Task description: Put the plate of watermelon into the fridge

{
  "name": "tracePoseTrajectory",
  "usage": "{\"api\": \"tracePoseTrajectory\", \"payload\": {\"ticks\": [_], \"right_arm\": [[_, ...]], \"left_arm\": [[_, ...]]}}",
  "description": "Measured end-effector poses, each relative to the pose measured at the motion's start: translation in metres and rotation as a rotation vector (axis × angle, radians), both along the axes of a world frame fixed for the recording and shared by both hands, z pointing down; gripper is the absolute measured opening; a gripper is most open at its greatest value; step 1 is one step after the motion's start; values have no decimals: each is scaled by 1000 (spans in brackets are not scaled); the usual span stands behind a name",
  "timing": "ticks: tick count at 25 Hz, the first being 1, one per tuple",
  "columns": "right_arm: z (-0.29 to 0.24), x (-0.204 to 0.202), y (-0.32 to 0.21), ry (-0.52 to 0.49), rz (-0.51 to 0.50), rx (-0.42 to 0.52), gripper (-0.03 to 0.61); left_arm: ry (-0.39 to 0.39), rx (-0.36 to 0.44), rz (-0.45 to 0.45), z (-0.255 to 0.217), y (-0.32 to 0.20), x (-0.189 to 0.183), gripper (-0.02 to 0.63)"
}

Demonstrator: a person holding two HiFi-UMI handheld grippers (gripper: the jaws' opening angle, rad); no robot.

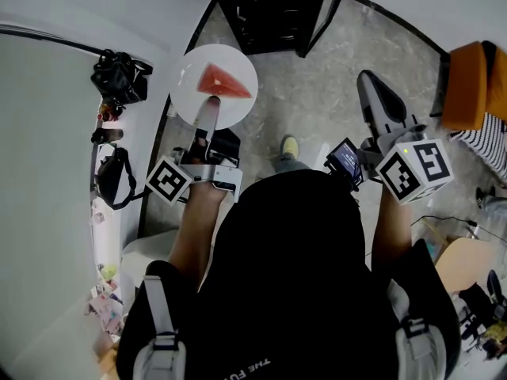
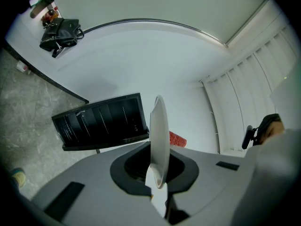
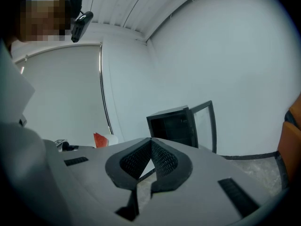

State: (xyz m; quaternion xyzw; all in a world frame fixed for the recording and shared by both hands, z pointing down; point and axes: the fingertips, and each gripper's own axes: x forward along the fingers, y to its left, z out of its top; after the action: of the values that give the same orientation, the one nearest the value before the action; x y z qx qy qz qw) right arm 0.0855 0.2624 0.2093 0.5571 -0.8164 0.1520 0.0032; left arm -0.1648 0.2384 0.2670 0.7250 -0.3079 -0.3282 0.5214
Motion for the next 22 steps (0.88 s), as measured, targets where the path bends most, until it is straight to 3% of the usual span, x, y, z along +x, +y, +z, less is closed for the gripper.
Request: {"api": "tracePoseTrajectory", "payload": {"ticks": [7,22], "right_arm": [[14,43,-87,-4,-64,-52,9],[21,51,-106,-11,-75,-55,9]], "left_arm": [[-42,-49,-41,4,-73,49,20],[-53,-57,-35,9,-93,64,20]]}}
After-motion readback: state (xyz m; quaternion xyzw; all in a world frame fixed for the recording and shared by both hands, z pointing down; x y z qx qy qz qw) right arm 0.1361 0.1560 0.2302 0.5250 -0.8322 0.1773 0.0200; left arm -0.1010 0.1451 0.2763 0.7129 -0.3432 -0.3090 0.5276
